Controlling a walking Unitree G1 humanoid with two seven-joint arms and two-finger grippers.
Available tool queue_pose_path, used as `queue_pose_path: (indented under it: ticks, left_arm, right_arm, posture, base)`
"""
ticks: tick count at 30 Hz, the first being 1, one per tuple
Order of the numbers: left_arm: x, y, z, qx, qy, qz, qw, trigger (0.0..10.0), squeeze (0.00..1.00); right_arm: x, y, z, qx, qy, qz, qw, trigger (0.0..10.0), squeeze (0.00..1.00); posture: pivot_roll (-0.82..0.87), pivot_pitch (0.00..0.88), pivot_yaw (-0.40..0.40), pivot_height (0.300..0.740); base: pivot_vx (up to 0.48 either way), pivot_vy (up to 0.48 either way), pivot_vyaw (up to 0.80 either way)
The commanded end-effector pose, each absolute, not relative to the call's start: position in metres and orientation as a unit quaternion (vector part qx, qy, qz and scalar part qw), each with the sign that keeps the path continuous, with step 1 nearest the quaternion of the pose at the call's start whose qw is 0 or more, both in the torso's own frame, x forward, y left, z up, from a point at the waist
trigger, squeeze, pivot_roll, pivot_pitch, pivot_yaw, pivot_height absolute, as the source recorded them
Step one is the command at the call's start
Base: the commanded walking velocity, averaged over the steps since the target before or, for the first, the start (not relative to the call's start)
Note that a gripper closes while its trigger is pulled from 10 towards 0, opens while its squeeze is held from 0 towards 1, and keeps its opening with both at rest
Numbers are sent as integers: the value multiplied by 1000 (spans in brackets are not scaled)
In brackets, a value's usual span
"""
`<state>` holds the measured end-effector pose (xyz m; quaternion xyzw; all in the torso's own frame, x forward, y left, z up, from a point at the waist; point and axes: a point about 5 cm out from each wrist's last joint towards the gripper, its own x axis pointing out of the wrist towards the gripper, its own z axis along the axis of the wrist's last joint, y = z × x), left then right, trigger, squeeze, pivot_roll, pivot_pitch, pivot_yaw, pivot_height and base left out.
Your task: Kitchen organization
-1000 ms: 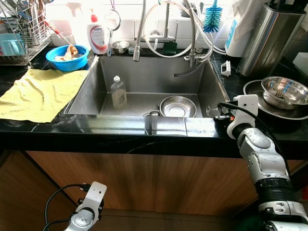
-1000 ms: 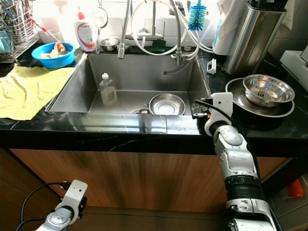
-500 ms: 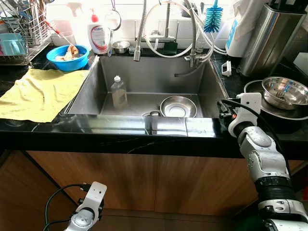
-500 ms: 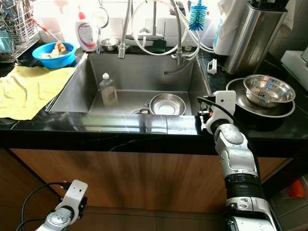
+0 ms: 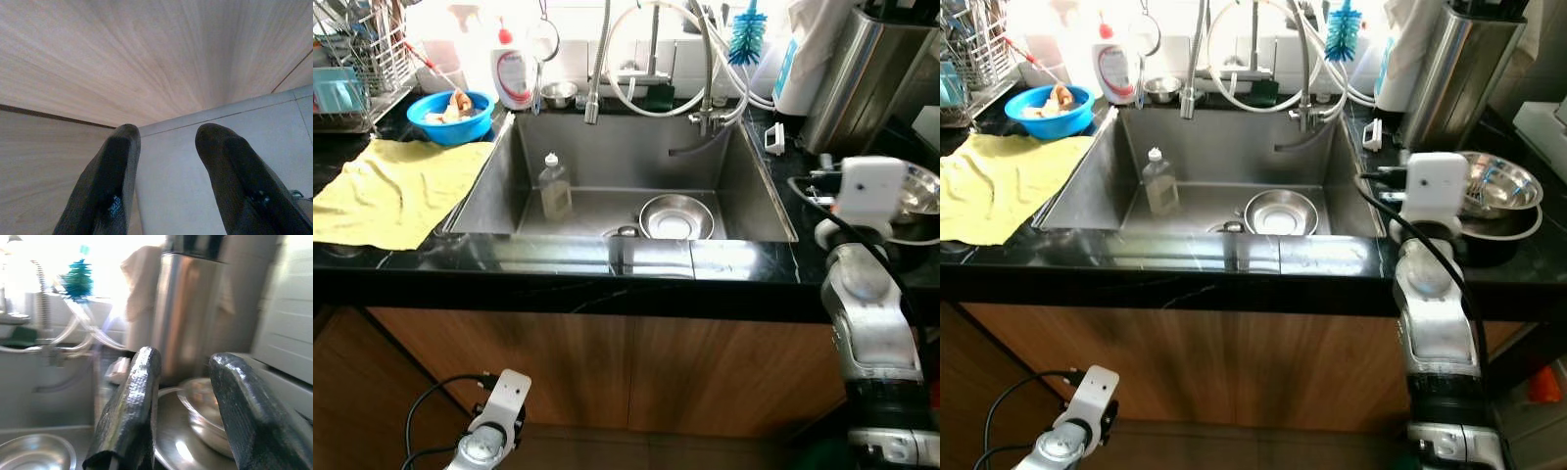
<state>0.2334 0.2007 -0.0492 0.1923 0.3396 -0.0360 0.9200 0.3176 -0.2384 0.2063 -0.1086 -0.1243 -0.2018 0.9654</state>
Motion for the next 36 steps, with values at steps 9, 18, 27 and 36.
queue_pose_path:
  ticks: [9, 18, 27, 36]
  left_arm:
    - [227, 202, -54, 198, 355, -39, 913, 10000, 0]
    - [227, 202, -54, 197, 354, -39, 913, 10000, 0]
    - [227, 203, -54, 198, 354, -38, 913, 10000, 0]
    - [227, 203, -54, 198, 354, -38, 913, 10000, 0]
  right_arm:
    - [294, -263, 209, -79, -136, -288, 945, 10000, 125]
    - [294, -272, 194, -15, -93, -315, 944, 10000, 1000]
    - [298, -272, 190, -7, -71, -305, 950, 10000, 0]
    - [307, -275, 192, 3, -53, -296, 954, 10000, 0]
  posture:
    - [-55, 0, 17, 740]
    - [-49, 0, 16, 740]
    - [-48, 0, 18, 740]
    - [-47, 0, 19, 740]
  base:
    - [0, 0, 0]
    - [0, 0, 0]
    - [0, 0, 0]
    - [0, 0, 0]
